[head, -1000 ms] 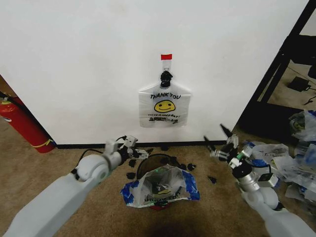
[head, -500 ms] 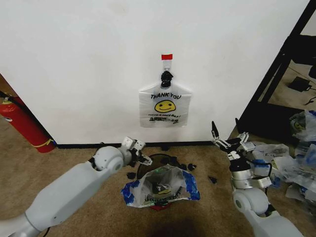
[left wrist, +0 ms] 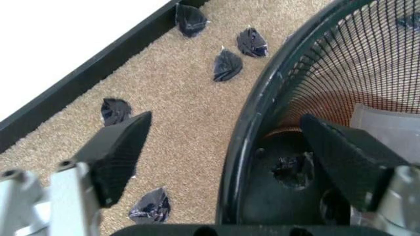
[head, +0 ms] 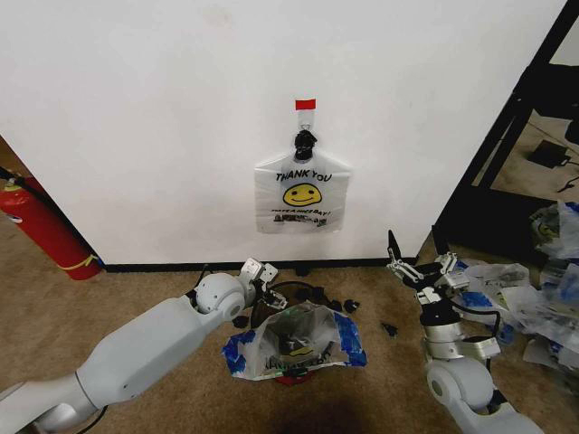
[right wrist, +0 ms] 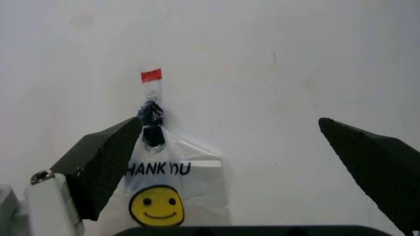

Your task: Pick up the garbage bag from the wall and place it over the trash bin.

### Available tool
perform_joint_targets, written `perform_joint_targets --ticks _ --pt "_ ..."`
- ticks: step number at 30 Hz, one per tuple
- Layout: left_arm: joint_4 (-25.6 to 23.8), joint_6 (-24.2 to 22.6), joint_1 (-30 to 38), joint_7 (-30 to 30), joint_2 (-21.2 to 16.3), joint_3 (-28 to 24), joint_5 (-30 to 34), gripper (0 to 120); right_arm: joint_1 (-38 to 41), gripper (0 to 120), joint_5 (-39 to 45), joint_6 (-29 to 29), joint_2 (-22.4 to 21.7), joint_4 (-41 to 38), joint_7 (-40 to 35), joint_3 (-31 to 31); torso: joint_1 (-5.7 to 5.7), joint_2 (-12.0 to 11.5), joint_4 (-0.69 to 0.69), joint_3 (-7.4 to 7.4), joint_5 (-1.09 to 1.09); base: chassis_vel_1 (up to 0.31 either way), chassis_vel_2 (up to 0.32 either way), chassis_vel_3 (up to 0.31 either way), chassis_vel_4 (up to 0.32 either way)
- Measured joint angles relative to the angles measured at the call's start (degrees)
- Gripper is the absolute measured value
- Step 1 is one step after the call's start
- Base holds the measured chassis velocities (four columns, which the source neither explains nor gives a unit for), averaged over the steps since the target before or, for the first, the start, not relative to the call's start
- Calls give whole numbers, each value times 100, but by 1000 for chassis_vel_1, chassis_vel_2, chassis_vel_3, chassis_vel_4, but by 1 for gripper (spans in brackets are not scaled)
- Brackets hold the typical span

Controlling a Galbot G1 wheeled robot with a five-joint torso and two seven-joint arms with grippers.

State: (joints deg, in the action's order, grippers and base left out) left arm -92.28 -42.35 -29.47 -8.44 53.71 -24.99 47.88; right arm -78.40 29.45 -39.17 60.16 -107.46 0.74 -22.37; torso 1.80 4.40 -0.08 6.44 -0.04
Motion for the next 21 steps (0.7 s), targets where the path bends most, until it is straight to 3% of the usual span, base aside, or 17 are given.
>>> perform_joint_targets --ticks 6,17,21 --pt "16 10 -65 -254 5 -53 115 59 17 100 1 -9 14 87 10 -37 0 0 0 0 -1 0 0 0 0" --pt "-125 13 -73 -454 -94 -20 345 25 64 100 1 -10 20 164 11 -21 0 0 0 0 -1 0 0 0 0" --pt "-283 19 -207 -1080 -83 162 821 7 111 100 2 -10 20 237 11 -1 0 0 -1 0 0 0 0 0 0"
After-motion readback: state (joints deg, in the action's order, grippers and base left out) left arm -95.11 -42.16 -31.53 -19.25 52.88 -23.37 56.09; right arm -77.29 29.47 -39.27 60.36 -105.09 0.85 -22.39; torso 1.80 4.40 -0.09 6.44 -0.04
